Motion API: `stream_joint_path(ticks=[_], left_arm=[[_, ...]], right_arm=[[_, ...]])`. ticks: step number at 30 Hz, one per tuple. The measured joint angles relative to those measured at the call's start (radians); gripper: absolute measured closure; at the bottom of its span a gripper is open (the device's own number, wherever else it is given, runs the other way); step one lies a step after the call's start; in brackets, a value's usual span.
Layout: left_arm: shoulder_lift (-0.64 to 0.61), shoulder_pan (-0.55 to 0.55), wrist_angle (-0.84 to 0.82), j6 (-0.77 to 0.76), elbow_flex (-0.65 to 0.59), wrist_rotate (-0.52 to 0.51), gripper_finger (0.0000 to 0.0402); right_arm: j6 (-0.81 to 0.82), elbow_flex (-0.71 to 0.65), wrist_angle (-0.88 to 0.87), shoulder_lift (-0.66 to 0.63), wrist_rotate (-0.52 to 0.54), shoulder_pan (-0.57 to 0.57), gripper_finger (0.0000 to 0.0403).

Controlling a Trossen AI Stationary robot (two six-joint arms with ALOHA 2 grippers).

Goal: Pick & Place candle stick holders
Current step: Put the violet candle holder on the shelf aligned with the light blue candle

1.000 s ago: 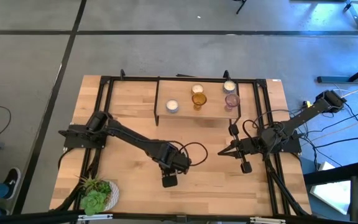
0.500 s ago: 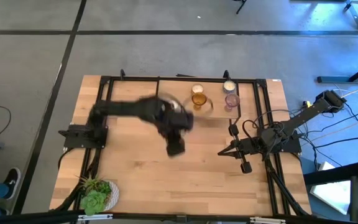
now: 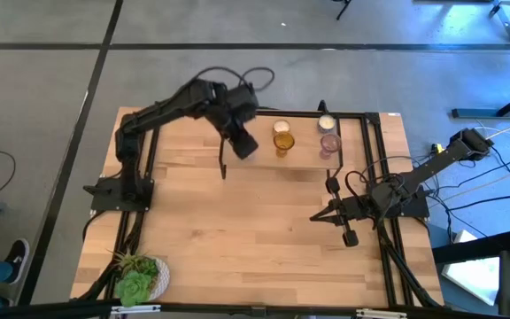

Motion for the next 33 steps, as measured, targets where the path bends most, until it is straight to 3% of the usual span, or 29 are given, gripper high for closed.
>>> stream_joint_path(ticks=[10,19,33], left_arm=[[0.032,0.209,0.102,0.064,0.0,0.08,0.0381],[0.062,0.323,0.124,0.115,0.0,0.106,0.0381],[0.151,0.389,-0.055,0.151,0.0,0.112,0.0381]], right_arm=[[-0.002,0.0,0.001,0.0,0.006,0.0,0.0398],[-0.014,0.0,0.001,0.0,0.01,0.0,0.0398],[-0.015,-0.002,0.004,0.0,0.058,-0.001,0.0398]])
